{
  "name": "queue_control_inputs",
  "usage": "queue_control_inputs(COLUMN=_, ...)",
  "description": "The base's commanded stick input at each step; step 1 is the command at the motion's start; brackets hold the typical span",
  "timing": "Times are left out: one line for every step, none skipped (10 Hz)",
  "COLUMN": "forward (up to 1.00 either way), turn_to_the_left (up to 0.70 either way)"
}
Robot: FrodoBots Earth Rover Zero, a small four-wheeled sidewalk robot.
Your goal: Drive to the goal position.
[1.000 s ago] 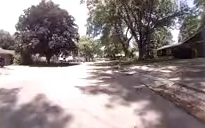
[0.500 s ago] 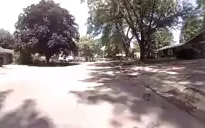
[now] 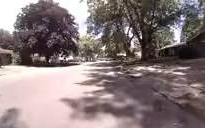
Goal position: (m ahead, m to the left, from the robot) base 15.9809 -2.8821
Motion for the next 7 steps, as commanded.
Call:
queue_control_inputs(forward=0.7, turn_to_the_left=0.0)
queue_control_inputs(forward=0.7, turn_to_the_left=0.0)
queue_control_inputs(forward=0.7, turn_to_the_left=0.0)
queue_control_inputs(forward=0.7, turn_to_the_left=0.0)
queue_control_inputs(forward=0.7, turn_to_the_left=0.0)
queue_control_inputs(forward=0.7, turn_to_the_left=0.0)
queue_control_inputs(forward=0.7, turn_to_the_left=0.0)
